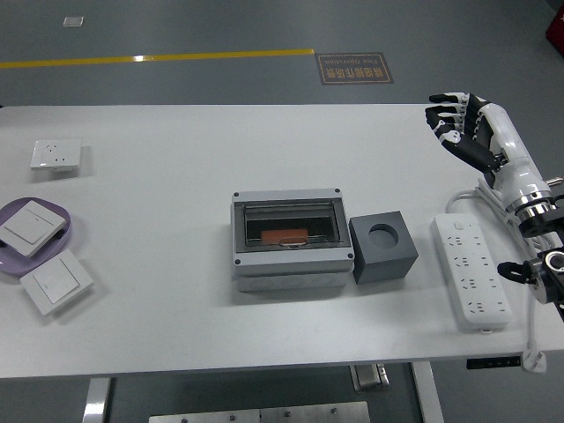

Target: Pick up the cylinder from the cube,place it in the box,flap close box

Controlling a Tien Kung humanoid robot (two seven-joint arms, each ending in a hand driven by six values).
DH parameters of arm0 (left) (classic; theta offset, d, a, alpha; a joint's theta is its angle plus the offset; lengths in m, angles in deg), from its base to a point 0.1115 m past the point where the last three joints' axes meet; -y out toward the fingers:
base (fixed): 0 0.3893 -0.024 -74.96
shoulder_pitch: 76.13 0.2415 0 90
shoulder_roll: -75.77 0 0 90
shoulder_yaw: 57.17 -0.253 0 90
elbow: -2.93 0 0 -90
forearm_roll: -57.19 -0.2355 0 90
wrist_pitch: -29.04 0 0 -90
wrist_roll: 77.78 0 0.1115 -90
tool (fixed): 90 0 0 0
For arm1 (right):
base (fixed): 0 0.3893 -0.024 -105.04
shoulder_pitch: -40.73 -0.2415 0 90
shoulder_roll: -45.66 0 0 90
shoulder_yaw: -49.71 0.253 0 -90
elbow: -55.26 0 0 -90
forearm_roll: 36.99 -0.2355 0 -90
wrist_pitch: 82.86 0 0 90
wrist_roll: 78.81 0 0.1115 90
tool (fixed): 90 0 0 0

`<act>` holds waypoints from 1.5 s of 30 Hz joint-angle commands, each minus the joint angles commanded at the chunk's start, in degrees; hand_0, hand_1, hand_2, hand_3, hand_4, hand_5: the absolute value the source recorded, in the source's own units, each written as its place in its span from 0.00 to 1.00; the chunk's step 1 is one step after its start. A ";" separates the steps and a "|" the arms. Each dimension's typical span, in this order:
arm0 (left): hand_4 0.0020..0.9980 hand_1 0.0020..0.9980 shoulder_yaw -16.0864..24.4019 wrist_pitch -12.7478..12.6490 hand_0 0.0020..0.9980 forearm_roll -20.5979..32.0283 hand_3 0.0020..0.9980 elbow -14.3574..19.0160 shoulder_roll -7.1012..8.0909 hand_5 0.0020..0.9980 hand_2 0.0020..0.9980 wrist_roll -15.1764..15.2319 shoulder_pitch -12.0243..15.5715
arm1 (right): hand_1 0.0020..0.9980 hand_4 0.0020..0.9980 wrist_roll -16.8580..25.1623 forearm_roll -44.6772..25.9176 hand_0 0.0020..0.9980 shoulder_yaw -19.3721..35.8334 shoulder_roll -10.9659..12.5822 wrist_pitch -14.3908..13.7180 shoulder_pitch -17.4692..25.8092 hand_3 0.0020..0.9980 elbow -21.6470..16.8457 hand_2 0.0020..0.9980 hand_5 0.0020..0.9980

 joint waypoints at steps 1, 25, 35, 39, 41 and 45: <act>0.70 0.63 -0.02 0.00 0.62 0.00 0.64 0.00 0.02 0.16 0.62 0.00 0.01 | 0.63 0.84 0.75 -1.08 0.66 -0.32 -0.21 -0.29 -0.03 0.67 1.21 0.64 0.53; 0.70 0.63 -0.65 0.03 0.62 0.14 0.64 -0.05 0.11 0.16 0.62 0.00 0.28 | 0.65 0.87 22.50 -23.42 0.66 -11.10 -4.50 -9.93 1.66 0.77 7.64 0.71 0.59; 0.70 0.63 -0.55 -0.01 0.62 -0.02 0.64 0.04 -0.12 0.16 0.62 0.02 0.11 | 0.63 0.83 21.21 -18.12 0.67 -14.52 -3.32 -11.86 1.69 0.69 -2.52 0.65 0.43; 0.70 0.63 -0.97 -0.03 0.62 0.10 0.64 0.07 -0.07 0.16 0.62 -0.01 0.05 | 0.61 0.81 19.26 -16.19 0.66 -12.47 -1.28 -11.59 1.05 0.63 -7.70 0.63 0.41; 0.70 0.63 -1.09 -0.04 0.62 0.12 0.64 0.08 0.02 0.16 0.62 -0.01 0.01 | 0.61 0.81 18.61 -15.87 0.66 -11.39 -0.18 -11.43 0.90 0.63 -10.18 0.63 0.41; 0.70 0.63 -1.20 -0.04 0.62 0.16 0.64 0.09 0.07 0.16 0.62 -0.02 -0.01 | 0.59 0.79 17.44 -14.89 0.63 -9.11 0.92 -11.00 0.95 0.61 -14.26 0.60 0.38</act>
